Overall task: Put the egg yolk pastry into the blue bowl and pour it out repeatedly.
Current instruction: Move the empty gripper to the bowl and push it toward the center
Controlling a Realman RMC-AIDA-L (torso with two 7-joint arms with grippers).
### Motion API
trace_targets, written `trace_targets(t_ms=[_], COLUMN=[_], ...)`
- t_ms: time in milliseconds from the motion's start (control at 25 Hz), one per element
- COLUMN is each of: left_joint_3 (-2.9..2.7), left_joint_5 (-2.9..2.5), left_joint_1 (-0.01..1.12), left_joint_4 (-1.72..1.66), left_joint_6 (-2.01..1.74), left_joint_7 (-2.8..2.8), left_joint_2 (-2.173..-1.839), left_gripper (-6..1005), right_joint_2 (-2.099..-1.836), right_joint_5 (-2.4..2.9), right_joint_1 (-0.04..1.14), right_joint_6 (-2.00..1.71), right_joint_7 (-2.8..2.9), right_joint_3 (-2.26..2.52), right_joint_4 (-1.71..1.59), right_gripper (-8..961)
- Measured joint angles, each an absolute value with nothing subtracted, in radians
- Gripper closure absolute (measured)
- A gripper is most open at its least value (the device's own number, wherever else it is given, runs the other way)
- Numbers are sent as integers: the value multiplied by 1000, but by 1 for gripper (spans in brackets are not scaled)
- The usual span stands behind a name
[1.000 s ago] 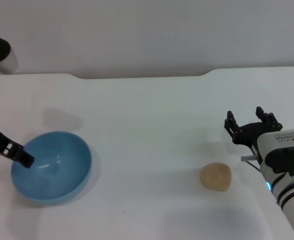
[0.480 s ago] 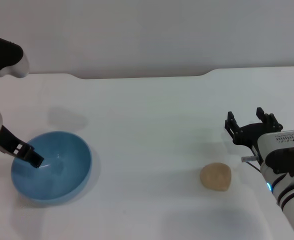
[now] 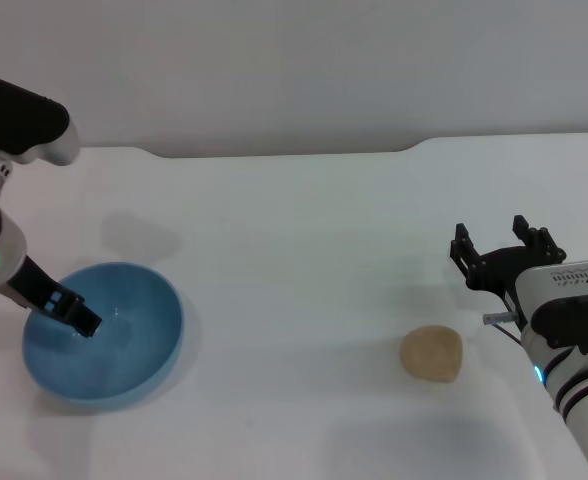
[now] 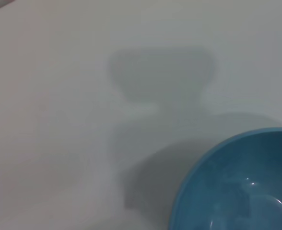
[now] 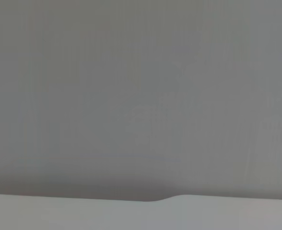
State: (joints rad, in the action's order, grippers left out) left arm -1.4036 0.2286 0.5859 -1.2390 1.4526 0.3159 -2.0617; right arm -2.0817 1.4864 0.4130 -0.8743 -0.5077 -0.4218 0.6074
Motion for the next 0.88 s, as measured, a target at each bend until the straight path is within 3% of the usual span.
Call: trace_targets(t_ms=[880], left_joint_3=[-1416], left_joint_5=[230], left_joint_1=[643], left_joint_4=[-1055], left_joint_6=[1335], left_joint_7=[316], left_joint_2=[-2060], left_gripper=[156], right_joint_2=[-2082], right_joint_5=[1486], right_joint_1=[411], right_joint_6=[-874], right_joint_7=[-501], right_joint_3=[-423], right_joint_4=[605], right_gripper=[258])
